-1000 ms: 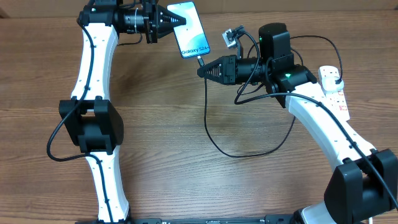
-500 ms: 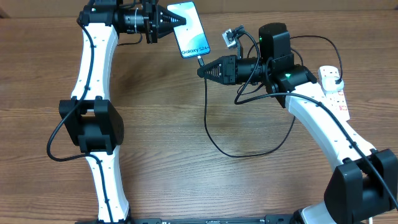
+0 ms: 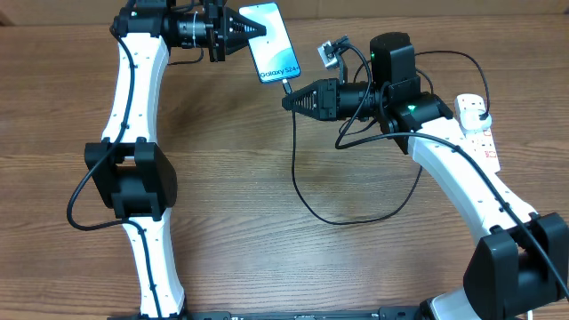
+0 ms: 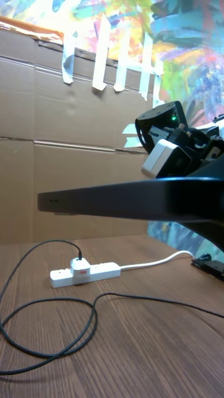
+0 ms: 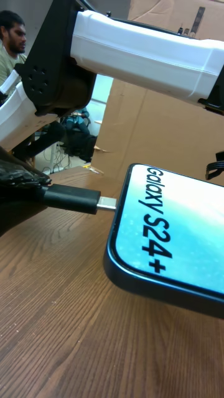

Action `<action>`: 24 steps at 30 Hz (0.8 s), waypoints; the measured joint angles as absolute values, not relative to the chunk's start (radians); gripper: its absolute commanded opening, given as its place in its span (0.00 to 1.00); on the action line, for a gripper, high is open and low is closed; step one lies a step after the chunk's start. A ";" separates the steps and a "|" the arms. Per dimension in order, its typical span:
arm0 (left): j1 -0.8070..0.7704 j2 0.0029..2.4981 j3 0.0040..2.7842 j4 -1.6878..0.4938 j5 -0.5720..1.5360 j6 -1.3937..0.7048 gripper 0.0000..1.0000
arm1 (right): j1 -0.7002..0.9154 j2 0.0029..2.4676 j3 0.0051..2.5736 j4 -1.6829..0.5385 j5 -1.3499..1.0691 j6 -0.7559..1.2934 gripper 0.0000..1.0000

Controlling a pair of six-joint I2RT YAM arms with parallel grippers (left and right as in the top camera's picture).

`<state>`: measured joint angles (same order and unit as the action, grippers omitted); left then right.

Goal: Plug charger to phone and switch on socket
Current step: 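Hold the plug aligned below the phone's port with the right gripper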

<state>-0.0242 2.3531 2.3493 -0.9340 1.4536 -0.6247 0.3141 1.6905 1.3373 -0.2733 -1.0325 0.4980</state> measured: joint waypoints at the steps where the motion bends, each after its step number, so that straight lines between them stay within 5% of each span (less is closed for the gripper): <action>1: -0.025 2.353 2.349 -0.934 1.454 -0.624 0.04 | 0.314 1.691 1.337 -0.273 -1.032 0.498 0.04; 24: -0.027 2.353 2.349 -0.934 1.442 -0.630 0.04 | 0.314 1.691 1.337 -0.274 -1.032 0.498 0.04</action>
